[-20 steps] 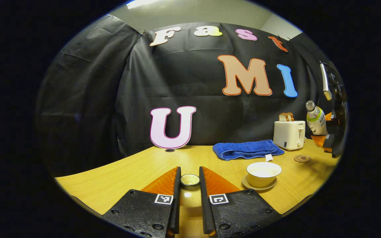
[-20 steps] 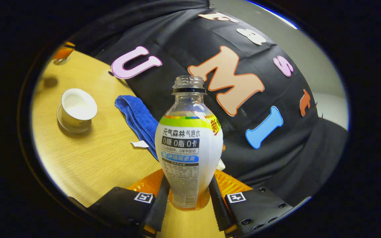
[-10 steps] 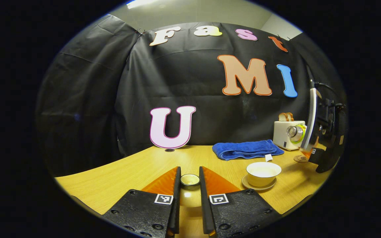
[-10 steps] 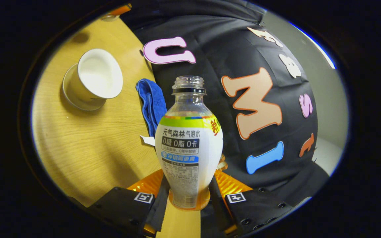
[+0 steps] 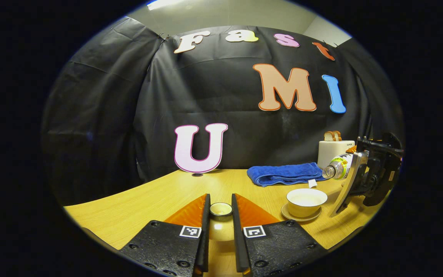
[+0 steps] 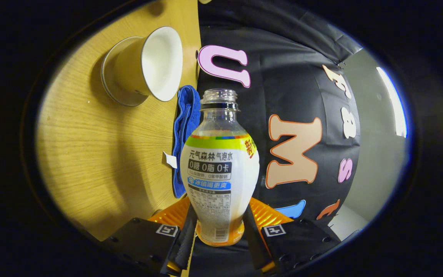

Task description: Open the teacup lid with one hand, grasp the water bottle and pour water into the teacup with the other hand; after pouring, place the water bottle on the coaster and then close the teacup lid.

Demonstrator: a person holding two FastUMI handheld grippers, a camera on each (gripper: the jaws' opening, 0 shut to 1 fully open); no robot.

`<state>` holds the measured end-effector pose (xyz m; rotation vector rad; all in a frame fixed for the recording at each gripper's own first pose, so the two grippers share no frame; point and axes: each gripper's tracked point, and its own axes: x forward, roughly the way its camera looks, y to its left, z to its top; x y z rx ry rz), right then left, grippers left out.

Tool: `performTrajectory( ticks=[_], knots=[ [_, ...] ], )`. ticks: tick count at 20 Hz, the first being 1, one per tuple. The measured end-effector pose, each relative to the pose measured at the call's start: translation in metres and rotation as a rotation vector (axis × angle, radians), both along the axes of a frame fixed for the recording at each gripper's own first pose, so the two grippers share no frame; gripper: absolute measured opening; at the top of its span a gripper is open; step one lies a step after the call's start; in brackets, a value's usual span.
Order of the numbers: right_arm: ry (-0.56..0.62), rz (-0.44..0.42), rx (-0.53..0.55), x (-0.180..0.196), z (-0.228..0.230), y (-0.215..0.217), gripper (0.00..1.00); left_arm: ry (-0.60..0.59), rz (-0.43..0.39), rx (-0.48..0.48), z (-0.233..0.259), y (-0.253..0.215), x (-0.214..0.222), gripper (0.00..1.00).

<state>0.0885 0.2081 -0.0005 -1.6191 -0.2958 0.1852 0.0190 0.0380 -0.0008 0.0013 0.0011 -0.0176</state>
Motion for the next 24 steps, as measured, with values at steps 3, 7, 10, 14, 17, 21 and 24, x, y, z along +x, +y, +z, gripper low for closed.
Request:
performTrajectory(
  ticks=[3,7,10,14,17,21,24],
  knots=[
    [-0.070,0.020,-0.076,-0.006,0.006,0.007,0.65,0.000,0.000,0.000,0.000,0.000,0.000,0.25],
    [-0.143,0.037,-0.155,-0.006,0.018,0.011,0.66,0.001,0.000,-0.001,-0.001,0.000,0.000,0.25],
    [-0.164,0.054,-0.180,-0.008,0.018,0.014,0.66,0.000,0.001,-0.001,-0.001,0.000,0.000,0.25],
    [-0.210,0.081,-0.229,-0.011,0.022,0.018,0.66,0.001,0.003,-0.001,-0.001,0.000,0.000,0.25],
    [-0.251,0.088,-0.260,-0.010,0.025,0.019,0.66,0.000,0.008,-0.001,0.000,0.002,-0.001,0.25],
    [-0.299,0.101,-0.294,-0.011,0.029,0.021,0.65,0.001,0.008,-0.001,-0.001,0.001,-0.001,0.24],
    [-0.315,0.112,-0.312,-0.013,0.031,0.023,0.64,0.001,0.008,-0.001,0.000,0.001,-0.001,0.25]
  ],
)
